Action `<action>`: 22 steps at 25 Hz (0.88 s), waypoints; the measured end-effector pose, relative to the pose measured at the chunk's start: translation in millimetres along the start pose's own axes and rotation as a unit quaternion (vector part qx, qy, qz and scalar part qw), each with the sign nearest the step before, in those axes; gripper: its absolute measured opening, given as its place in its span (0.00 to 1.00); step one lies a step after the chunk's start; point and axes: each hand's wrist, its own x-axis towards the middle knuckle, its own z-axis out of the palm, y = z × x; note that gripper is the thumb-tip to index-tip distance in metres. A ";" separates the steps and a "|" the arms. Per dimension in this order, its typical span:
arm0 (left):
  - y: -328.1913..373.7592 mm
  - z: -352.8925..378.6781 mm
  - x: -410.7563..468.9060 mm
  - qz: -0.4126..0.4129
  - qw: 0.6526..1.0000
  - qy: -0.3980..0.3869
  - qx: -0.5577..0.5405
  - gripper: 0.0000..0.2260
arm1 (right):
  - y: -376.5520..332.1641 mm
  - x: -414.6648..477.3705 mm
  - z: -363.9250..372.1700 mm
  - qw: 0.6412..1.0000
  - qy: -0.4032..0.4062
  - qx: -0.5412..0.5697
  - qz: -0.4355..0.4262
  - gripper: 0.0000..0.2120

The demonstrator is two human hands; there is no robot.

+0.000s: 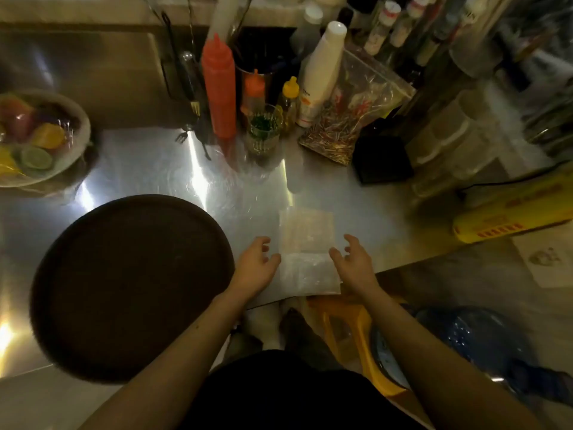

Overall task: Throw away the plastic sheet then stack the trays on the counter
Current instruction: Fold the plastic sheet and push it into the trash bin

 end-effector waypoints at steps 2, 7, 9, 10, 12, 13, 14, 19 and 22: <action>-0.2 8.3 6.0 -0.027 1.000 0.000 0.002 0.22 | 3.4 6.6 -1.1 1.000 -0.009 0.012 0.021 0.26; 2.4 33.5 16.2 -0.099 0.993 0.025 -0.052 0.20 | 13.8 25.1 -5.2 0.996 -0.061 0.037 0.051 0.22; 5.6 42.8 17.6 -0.113 0.991 0.051 -0.049 0.21 | 13.4 32.7 -7.5 0.990 -0.086 0.077 0.086 0.21; 6.2 46.9 19.2 -0.124 0.989 0.063 -0.053 0.21 | 14.8 36.9 -7.7 0.986 -0.098 0.093 0.102 0.20; 6.8 53.8 24.2 -0.148 0.981 0.099 -0.071 0.22 | 14.4 44.2 -9.7 0.980 -0.126 0.107 0.111 0.12; 5.7 53.6 27.6 -0.159 0.977 0.113 -0.088 0.22 | 13.0 45.1 -11.4 0.979 -0.136 0.111 0.107 0.05; 7.2 51.0 29.0 -0.171 0.973 0.114 -0.106 0.22 | 11.6 46.1 -12.7 0.976 -0.144 0.125 0.104 0.02; 4.8 49.1 22.1 -0.199 0.952 0.124 -0.196 0.20 | 2.7 40.1 -20.4 0.953 -0.183 0.223 0.090 0.07; 11.9 55.1 6.1 -0.217 0.926 0.192 -0.242 0.18 | -19.9 52.6 -35.4 0.921 -0.281 0.264 0.063 0.08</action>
